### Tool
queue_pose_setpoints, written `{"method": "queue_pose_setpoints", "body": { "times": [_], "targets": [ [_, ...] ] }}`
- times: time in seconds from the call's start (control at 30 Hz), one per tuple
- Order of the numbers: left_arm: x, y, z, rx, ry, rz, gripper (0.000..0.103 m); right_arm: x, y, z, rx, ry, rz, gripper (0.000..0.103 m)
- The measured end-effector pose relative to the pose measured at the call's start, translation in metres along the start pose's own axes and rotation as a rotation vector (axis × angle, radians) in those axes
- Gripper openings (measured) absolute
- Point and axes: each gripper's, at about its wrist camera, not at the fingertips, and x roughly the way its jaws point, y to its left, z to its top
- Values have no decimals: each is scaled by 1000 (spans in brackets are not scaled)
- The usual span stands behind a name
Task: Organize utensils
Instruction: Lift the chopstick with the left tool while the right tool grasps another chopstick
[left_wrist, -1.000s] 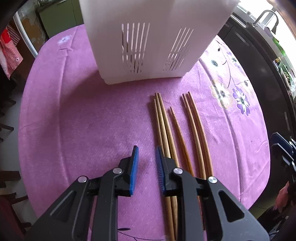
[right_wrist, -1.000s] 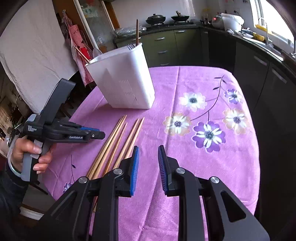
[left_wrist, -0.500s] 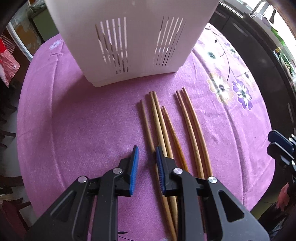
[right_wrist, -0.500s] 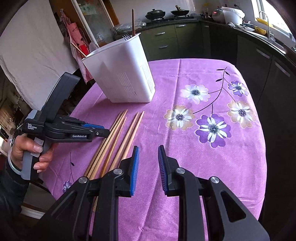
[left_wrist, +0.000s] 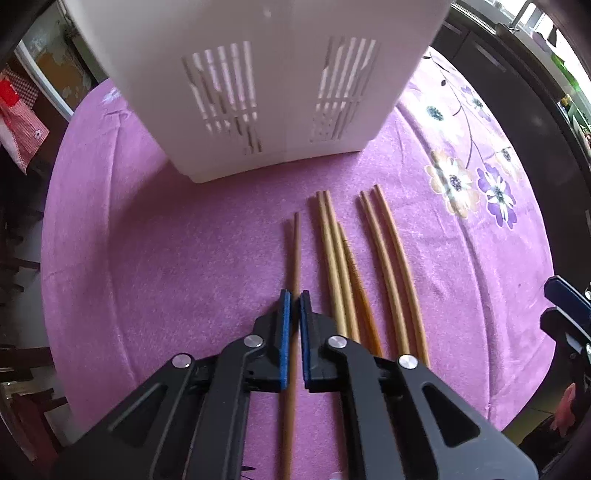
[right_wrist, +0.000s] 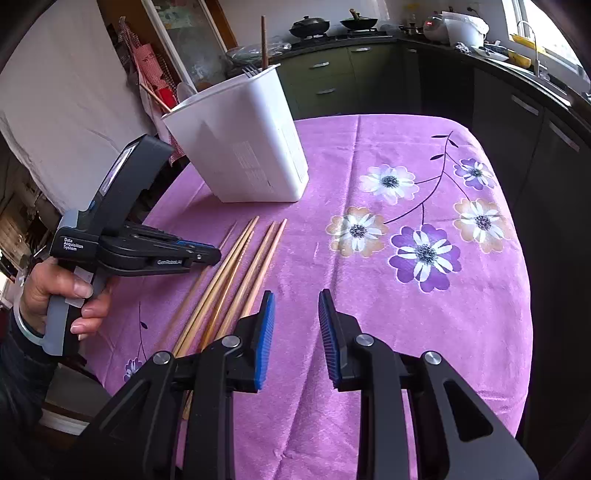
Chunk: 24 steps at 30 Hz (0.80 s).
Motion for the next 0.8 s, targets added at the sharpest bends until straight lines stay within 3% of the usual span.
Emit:
{"method": "queue_pose_setpoints", "body": {
  "times": [0.1, 0.33, 0.57, 0.8],
  "targets": [
    [-9, 13, -2, -26, -19, -18, 5, -2, -1, 0, 3, -4, 2, 25],
    [-74, 35, -22, -38, -177, -30, 5, -11, -3, 0, 9, -21, -15, 25],
    [-148, 47, -70, -31, -349, -32, 5, -13, -1, 1, 16, -20, -10, 27],
    [-182, 57, -111, -18, -445, -26, 5, 4, 13, 5, -14, 40, -2, 27]
  ]
}}
